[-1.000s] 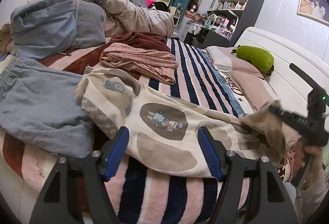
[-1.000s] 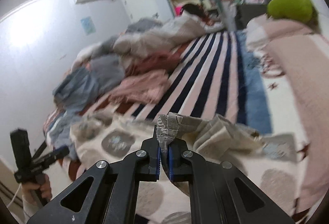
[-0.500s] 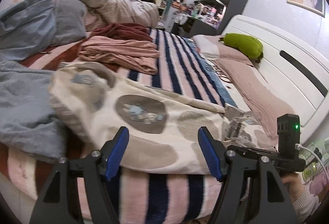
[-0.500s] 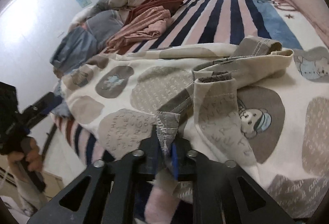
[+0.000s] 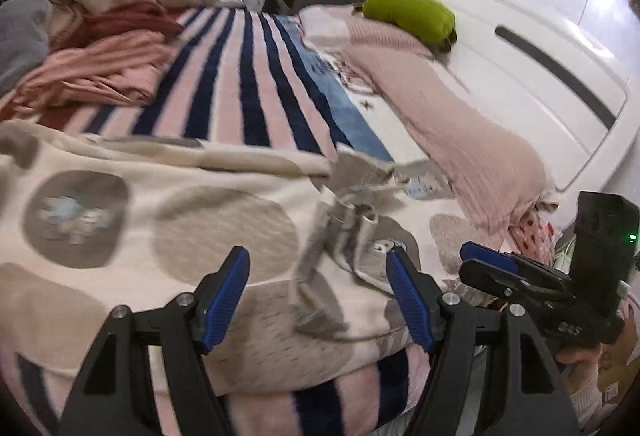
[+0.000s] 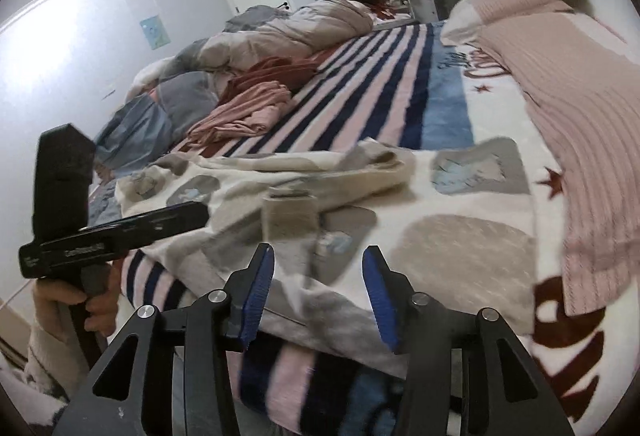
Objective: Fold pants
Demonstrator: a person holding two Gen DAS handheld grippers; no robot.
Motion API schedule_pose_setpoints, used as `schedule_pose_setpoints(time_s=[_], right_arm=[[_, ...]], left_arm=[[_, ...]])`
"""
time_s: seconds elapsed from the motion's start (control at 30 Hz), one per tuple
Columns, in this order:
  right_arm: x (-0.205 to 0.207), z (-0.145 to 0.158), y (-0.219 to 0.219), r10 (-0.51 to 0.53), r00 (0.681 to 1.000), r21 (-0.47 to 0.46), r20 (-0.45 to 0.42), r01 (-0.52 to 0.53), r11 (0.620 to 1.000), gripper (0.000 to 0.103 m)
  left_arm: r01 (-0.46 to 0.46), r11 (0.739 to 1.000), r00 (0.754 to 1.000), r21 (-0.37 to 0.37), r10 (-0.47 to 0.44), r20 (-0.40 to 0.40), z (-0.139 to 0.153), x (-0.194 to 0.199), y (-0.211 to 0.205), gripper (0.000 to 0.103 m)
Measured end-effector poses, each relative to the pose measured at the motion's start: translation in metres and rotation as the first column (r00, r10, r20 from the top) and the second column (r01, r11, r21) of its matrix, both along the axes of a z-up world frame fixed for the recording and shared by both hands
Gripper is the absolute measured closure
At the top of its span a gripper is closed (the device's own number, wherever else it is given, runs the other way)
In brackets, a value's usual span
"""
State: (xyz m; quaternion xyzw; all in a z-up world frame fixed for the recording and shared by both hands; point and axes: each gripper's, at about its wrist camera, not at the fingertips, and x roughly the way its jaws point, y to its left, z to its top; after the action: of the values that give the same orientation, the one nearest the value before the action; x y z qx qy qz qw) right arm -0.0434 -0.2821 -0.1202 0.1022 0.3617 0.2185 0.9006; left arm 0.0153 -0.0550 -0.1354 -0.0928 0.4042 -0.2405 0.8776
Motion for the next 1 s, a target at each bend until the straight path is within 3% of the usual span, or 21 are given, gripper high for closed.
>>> schedule_pose_setpoints(time_s=[0.27, 0.33, 0.37, 0.4, 0.47, 0.67, 0.83, 1.0], right_arm=[[0.001, -0.013, -0.031, 0.014, 1.0, 0.103, -0.016, -0.012, 0.995, 0.061], [0.001, -0.015, -0.035, 0.011, 1.0, 0.113, -0.016, -0.009, 0.994, 0.061], [0.001, -0.016, -0.036, 0.006, 1.0, 0.115, -0.017, -0.004, 0.993, 0.061], [0.001, -0.017, -0.037, 0.002, 1.0, 0.118, -0.019, 0.0, 0.993, 0.061], [0.001, -0.019, -0.037, 0.0, 1.0, 0.127, -0.024, 0.003, 0.992, 0.061], [0.001, -0.017, -0.032, 0.008, 0.999, 0.14, -0.031, -0.004, 0.99, 0.061], [0.002, -0.016, -0.016, 0.023, 0.999, 0.112, -0.03, -0.02, 0.994, 0.061], [0.001, -0.016, -0.008, 0.026, 0.999, 0.108, -0.041, -0.021, 0.994, 0.061]], left_arm=[[0.001, 1.0, 0.997, 0.022, 0.0, -0.078, -0.026, 0.025, -0.037, 0.037], [-0.004, 1.0, 0.995, 0.02, 0.006, -0.095, -0.03, 0.032, -0.038, 0.055], [-0.004, 1.0, 0.995, 0.028, 0.007, -0.103, -0.032, 0.034, -0.041, 0.077], [-0.006, 0.999, 0.995, 0.032, 0.009, -0.103, -0.032, 0.034, -0.04, 0.09], [-0.013, 1.0, 0.997, 0.021, 0.015, -0.078, -0.029, 0.029, -0.035, 0.097], [-0.098, 0.994, 0.995, 0.049, 0.097, 0.026, -0.01, 0.007, -0.008, 0.098], [-0.118, 0.992, 0.993, 0.054, 0.119, -0.021, -0.024, 0.003, 0.009, 0.098], [-0.161, 0.986, 0.987, 0.051, 0.159, 0.029, -0.015, -0.003, 0.021, 0.098]])
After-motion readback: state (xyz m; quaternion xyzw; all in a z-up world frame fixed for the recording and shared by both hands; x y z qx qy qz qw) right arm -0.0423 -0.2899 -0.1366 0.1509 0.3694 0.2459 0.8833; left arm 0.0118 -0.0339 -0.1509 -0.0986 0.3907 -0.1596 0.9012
